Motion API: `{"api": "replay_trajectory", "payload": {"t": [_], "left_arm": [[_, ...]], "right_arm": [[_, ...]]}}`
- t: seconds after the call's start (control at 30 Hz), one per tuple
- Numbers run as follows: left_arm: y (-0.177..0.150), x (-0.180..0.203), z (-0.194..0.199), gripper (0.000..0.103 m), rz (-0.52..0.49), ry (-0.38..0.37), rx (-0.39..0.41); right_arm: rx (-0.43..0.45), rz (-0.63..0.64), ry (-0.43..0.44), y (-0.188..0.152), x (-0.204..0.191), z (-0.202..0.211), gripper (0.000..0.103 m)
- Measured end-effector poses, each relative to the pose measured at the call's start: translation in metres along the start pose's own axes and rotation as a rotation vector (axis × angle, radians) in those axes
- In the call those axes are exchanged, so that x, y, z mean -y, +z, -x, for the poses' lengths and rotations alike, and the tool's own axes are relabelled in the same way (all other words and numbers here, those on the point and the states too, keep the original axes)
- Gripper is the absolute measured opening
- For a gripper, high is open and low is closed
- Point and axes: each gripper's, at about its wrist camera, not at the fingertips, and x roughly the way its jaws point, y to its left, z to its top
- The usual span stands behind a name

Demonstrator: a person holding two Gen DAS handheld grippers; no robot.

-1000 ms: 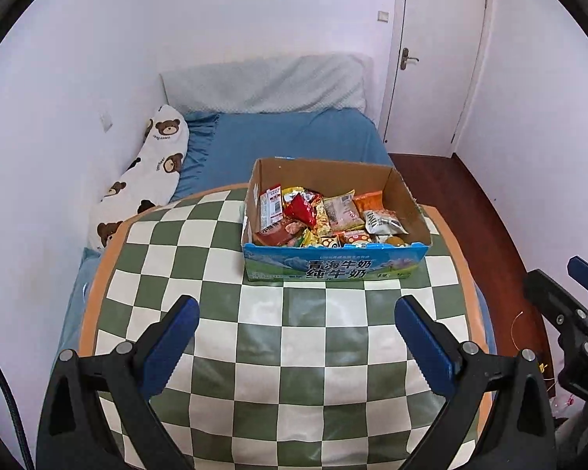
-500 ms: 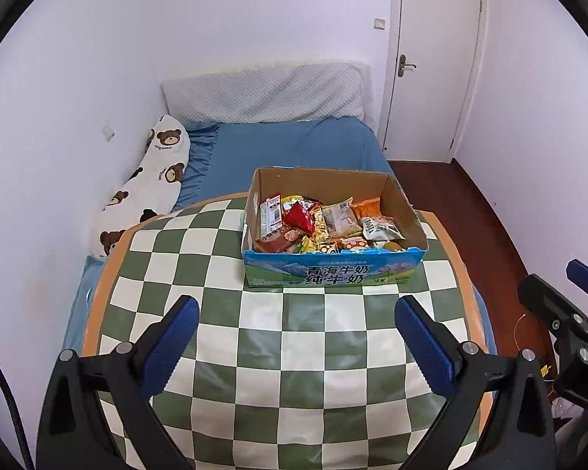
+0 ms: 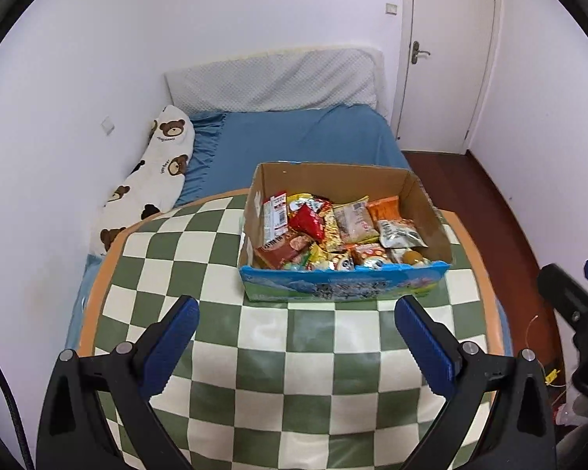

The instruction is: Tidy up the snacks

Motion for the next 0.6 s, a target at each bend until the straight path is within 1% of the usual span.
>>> {"api": "replay_trajectory", "payload": {"t": [0.13,0.3,0.6], "left_arm": [[0.012,0.003,-0.021,0.102,-0.002,0.014,-0.01],[0.022,0.005,-0.048,0.102,-0.003,0.04,-0.028],[0.023,0.008,-0.085,0.102,-0.015,0.04,-0.09]], "right_arm": [[-0.011,-0.02,-0.013,0.009,0.004,-0.025,0.103],[-0.049,-0.039,-0.032,0.015,0.011,-0.059,0.103],[-0.102,-0.024,-0.071,0.014,0.015,-0.1,0.103]]}}
